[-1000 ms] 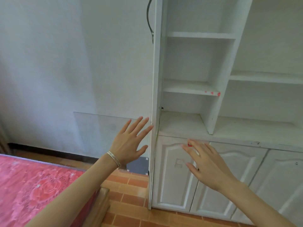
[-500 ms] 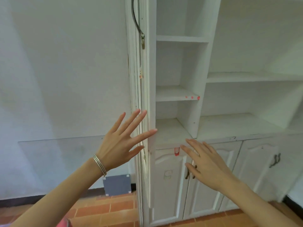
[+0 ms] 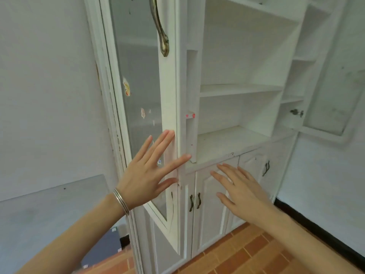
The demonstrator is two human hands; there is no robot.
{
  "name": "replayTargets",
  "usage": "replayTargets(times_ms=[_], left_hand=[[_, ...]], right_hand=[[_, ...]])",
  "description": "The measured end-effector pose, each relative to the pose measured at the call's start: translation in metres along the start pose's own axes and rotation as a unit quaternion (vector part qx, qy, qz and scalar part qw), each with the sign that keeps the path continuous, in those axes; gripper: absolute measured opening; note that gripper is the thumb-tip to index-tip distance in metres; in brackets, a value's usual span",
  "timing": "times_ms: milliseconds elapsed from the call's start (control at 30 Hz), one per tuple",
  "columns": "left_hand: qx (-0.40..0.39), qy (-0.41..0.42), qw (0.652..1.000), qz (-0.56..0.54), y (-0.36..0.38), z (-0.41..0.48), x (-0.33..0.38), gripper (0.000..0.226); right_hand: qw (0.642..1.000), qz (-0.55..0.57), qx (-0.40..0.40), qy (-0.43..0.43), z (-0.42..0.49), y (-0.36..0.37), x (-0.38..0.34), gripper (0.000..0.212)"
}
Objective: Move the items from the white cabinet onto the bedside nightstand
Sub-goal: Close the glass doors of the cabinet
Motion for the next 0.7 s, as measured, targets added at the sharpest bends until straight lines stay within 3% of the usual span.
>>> replayTargets(times_ms=[167, 433, 600, 700], left_hand=[[0.016, -0.012, 1.000, -0.017, 0.020, 0.024, 0.008, 0.077], [0.072, 0.002, 0.997, -0.024, 0.066, 0.069, 0.020, 0.083], [0.175, 0.104, 0.979, 0.013, 0.088, 0.104, 0.043, 0.054], [0.201, 0.117, 0.973, 0.008, 0.105, 0.124, 0.046, 0.046]], right_hand=[[0.999, -0.021, -0.011, 0.031, -0.001, 0.006, 0.030, 0.053], [0.998, -0.030, -0.033, 0.042, 0.017, 0.031, 0.088, 0.056], [0.998, -0.033, -0.036, 0.046, 0.038, 0.044, 0.138, 0.059], [0.998, -0.029, -0.034, 0.039, 0.054, 0.055, 0.168, 0.058]])
Point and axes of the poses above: each hand's wrist, its own z-axis towards the middle knuckle, its own y-axis out of the palm, x = y × z, the point moved 9 cm from there along z, towards the middle knuckle, and after that the axes turned 3 degrees about z, right-handed, at the moved point
